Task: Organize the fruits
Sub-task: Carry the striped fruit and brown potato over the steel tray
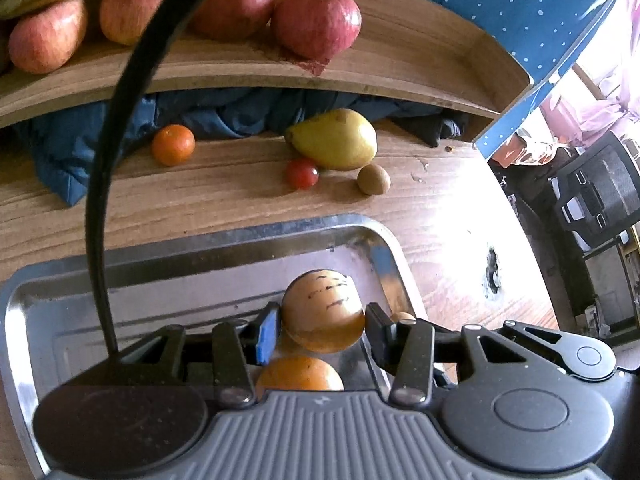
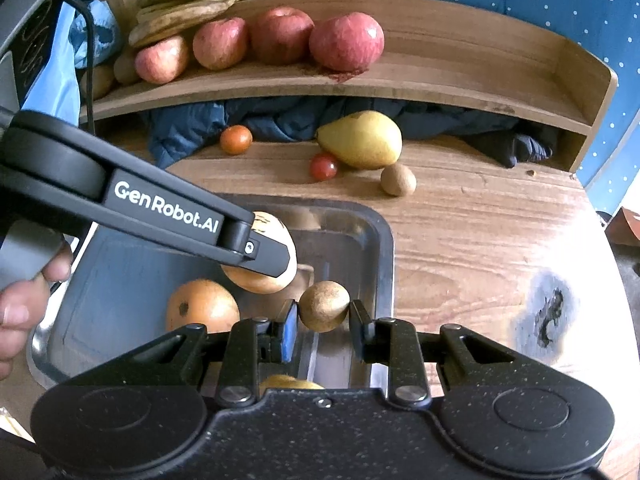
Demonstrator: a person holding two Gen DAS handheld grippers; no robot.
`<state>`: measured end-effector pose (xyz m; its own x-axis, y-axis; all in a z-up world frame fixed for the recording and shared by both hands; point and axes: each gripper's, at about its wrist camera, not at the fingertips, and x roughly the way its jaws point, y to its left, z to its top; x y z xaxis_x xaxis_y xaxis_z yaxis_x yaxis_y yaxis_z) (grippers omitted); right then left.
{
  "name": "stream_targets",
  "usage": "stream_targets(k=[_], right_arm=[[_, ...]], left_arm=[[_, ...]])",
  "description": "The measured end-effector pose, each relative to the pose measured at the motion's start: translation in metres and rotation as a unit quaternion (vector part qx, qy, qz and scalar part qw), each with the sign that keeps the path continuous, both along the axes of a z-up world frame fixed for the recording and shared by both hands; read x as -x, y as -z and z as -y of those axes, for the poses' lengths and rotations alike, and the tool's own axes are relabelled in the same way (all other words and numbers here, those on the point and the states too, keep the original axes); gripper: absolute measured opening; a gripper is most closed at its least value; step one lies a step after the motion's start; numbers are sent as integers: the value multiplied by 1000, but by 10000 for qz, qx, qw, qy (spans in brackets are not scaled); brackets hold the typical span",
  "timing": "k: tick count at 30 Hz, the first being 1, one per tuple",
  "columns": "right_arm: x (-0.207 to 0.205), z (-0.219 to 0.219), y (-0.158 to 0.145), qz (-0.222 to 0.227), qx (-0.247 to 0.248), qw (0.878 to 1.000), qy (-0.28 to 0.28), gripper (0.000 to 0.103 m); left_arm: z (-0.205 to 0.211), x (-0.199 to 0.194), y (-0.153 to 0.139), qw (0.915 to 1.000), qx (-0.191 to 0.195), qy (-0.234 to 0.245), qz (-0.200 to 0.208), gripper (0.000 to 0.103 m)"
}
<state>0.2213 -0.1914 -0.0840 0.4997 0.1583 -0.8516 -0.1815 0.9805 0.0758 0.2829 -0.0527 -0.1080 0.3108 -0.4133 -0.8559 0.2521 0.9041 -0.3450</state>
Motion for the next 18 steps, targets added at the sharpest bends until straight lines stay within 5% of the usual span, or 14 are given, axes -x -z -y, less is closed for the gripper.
stream_targets(k=[18], right_arm=[[10,5,-2,-33,-10,9999,-124,30]], left_arm=[[5,11,0,9999,-92,-118,23,50]])
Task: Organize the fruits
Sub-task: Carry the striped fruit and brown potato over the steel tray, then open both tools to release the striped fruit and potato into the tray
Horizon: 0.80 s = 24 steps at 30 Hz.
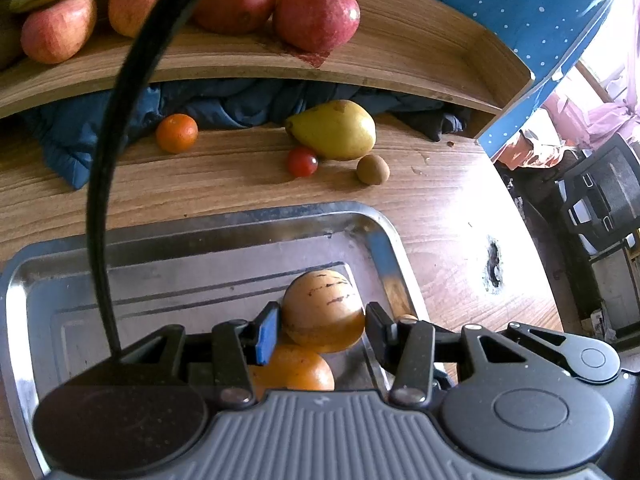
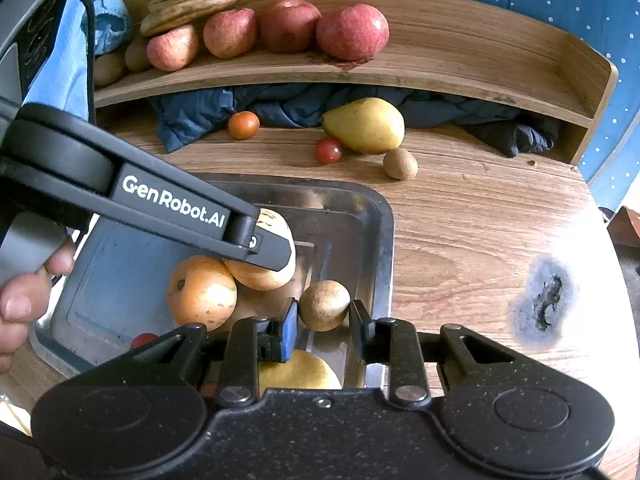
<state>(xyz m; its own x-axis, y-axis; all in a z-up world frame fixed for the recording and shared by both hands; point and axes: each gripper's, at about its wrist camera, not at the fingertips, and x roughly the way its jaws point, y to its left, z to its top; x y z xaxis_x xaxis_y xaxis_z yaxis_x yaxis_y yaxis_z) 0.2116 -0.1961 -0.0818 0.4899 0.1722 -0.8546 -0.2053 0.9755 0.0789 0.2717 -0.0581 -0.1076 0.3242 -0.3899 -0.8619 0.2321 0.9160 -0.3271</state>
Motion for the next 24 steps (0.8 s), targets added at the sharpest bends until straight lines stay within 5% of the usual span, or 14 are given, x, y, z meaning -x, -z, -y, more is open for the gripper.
stream_targets(k=[11,24], right_arm=[[9,4,-5,125,-12,9999,9,32],[25,14,-16,358,-36,9993,120,60]], left_arm=[[1,7,-3,9999,-62,-91,21,50],[-4,27,-14,9989,-153,-379,209,79]])
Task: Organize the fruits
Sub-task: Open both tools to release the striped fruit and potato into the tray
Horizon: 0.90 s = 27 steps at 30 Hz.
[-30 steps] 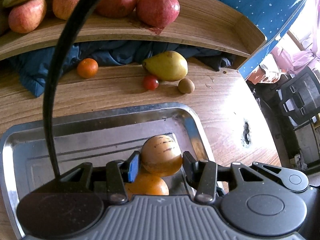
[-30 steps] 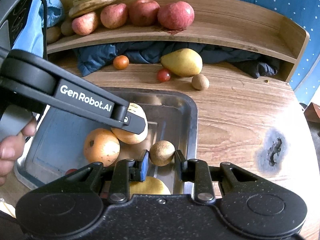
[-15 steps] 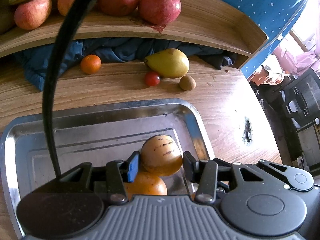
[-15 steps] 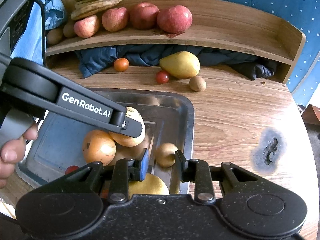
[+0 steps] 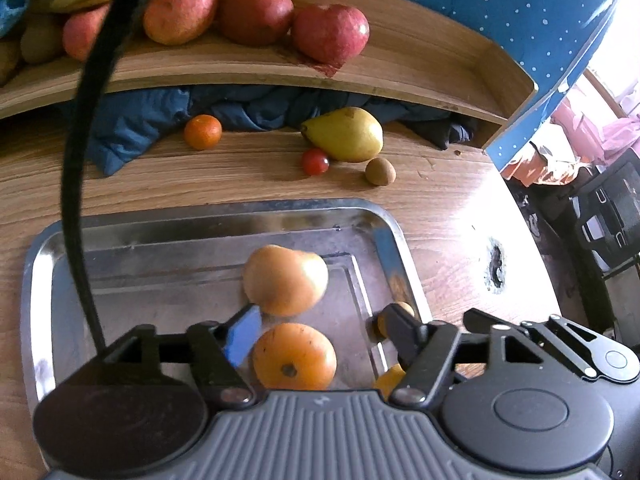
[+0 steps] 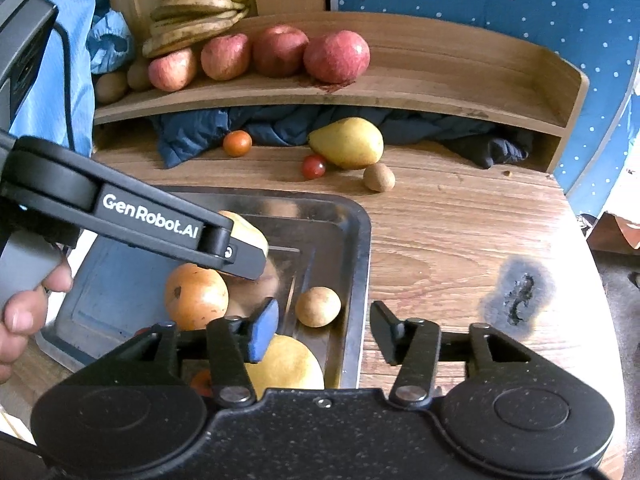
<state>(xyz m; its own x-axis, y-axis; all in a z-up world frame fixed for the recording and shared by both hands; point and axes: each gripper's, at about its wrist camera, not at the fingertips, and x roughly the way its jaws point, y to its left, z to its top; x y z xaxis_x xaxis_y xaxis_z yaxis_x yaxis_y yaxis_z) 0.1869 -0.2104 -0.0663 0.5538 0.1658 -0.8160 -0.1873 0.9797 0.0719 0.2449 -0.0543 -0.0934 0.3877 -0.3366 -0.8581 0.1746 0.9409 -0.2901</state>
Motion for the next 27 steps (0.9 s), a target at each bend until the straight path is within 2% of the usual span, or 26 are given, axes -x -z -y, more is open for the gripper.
stream_targets(k=[4,6,9,15,27], right_arm=[[8,2,-5,75,-55,10000,-10,73],[13,3,-7,116,-81,9999,-26,74],[19,2,-10,105,-121,9998,-124,88],[36,-2,-11,57,-173,9991,-388,89],[58,-10,-18,61,-251,9967,-770,100]], left_arm=[[-5,10,-5,9999,-5,-124,78,83],[-8,15,-8,9998,-21,-193,109,85],[-13,25,-11,9994,-47,-317,160,88],[-28,44,-14,9981,-150,-567,199,94],[-62,81,-18,9939,-483,-985,73,102]])
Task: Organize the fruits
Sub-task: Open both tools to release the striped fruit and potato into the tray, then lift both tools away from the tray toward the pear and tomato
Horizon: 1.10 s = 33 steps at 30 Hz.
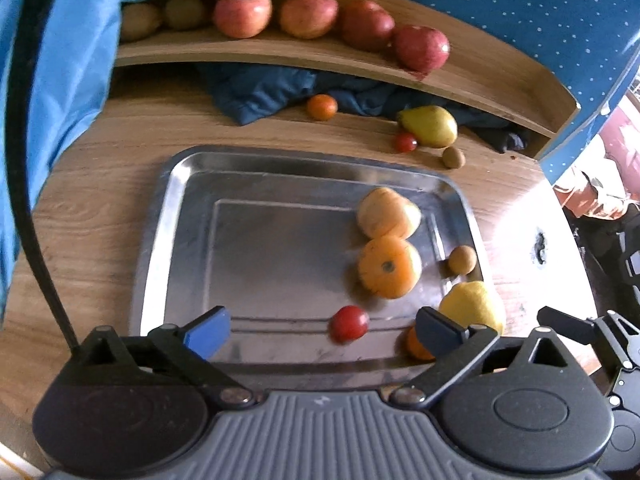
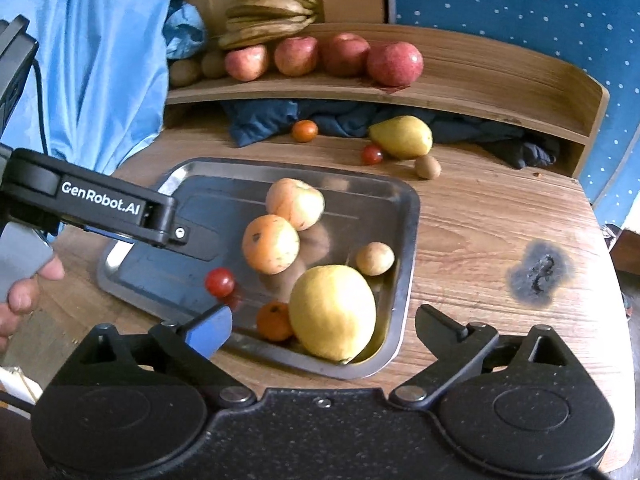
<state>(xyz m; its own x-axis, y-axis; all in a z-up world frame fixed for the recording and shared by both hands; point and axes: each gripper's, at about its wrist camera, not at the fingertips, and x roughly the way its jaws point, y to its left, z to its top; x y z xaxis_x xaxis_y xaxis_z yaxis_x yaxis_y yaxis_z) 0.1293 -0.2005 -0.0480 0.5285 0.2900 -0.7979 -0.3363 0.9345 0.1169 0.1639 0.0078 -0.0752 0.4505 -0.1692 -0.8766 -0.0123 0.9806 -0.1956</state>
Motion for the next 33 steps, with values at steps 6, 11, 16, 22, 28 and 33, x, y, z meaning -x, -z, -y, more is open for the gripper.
stream_targets(k=[6,11,16,22,28,33], right_arm=[[4,-9,-3,0,-4,9998,-205,102],[4,-16,-5,9,34,9995,-329,102],[3,-18,-5,13,38,9993,-360,102],[0,-19,-4,4,63,9993,-369,102],[-6,-19,-3,-22,29,9996,-279,102],[-17,-17,-2,-4,16,9998,-214,102]], left_arm=[[-18,12,0,9993,-193,-295,-127,103],[-30,17,4,9981,-322,-437,-274,103],[-39,19,6,9970,-455,-505,-373,103],[-47,17,9,9949,-679,-558,-497,103],[-47,8,12,9945,-785,-496,-495,103],[-42,-6,10,9949,-808,-407,-449,103]])
